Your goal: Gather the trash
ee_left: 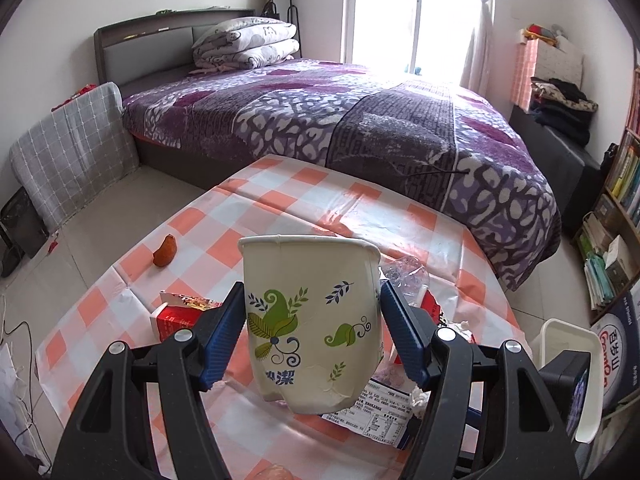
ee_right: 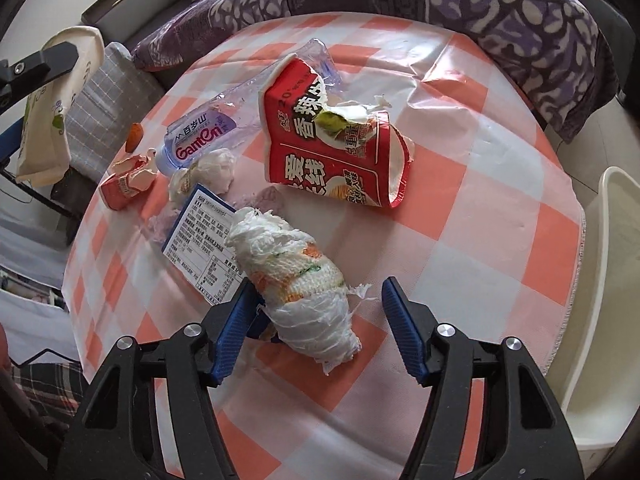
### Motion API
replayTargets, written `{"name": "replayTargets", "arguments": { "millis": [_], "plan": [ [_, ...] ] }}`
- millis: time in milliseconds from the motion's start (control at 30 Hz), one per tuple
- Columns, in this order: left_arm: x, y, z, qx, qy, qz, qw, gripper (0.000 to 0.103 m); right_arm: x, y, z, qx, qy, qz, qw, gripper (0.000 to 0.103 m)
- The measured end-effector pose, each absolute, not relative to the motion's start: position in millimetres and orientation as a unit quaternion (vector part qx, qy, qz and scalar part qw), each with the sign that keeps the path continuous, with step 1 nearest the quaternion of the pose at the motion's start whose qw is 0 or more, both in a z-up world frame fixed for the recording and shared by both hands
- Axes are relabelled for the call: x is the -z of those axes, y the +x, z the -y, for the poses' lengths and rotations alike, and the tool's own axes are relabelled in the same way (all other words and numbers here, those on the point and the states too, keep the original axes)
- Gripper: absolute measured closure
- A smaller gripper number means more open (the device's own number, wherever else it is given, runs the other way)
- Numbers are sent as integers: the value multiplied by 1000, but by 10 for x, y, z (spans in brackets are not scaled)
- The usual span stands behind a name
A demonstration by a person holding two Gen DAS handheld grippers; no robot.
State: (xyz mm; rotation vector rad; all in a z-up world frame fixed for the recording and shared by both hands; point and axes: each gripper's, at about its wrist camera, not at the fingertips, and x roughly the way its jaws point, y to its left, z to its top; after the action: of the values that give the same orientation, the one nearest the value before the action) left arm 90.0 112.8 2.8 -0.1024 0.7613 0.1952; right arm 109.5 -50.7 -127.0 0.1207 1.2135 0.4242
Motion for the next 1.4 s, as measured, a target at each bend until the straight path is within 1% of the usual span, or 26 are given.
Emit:
{"name": "replayTargets", "arguments": {
  "millis": [33,67,100,267,467,733,867,1100,1167,1233,1267,1300,1333,1367,1400],
  "plan": [
    [-17,900,-1134,-95,-50,-372,922,36,1264,1101,513,-197,61,-564,800,57],
    [-12,900,-1139,-96,-50,-372,922,36,1252,1105,516,-194,62,-561,802,67],
    [-8,898,-1145,-96,-50,-372,922,36,1228,1106,521,-189,60,-558,806,68],
    [-15,895,-1139,-96,-48,-368,923,36,1049,1091,606,-169,64,-527,831,69],
    [-34,897,-1028,-93,-41,-365,925,36,678,1049,792,-130,69,-461,875,69],
    [-138,879,-771,-79,-37,-358,930,36,246,969,1262,-22,52,-387,920,68],
    [-217,865,-558,-63,-32,-355,932,36,95,934,1583,24,55,-377,924,68],
    [-328,803,-45,-25,-6,-350,936,36,-43,861,2194,91,103,-379,915,67],
    [-329,794,88,-16,-4,-353,936,36,-67,852,2328,109,111,-380,912,65],
    [-314,790,240,-4,-6,-360,933,36,-109,817,2457,128,119,-376,910,55],
    [-307,784,315,1,-5,-363,932,36,-139,796,2536,137,125,-372,909,44],
    [-302,780,402,8,-3,-366,931,36,-167,775,2612,146,131,-368,909,38],
    [-297,777,489,14,0,-368,930,36,-186,757,2664,152,136,-365,908,37],
    [-293,772,567,20,3,-370,929,36,-202,746,2724,158,141,-363,907,34],
    [-287,769,665,28,5,-373,927,36,-214,734,2789,165,147,-361,906,27]
  ]
}}
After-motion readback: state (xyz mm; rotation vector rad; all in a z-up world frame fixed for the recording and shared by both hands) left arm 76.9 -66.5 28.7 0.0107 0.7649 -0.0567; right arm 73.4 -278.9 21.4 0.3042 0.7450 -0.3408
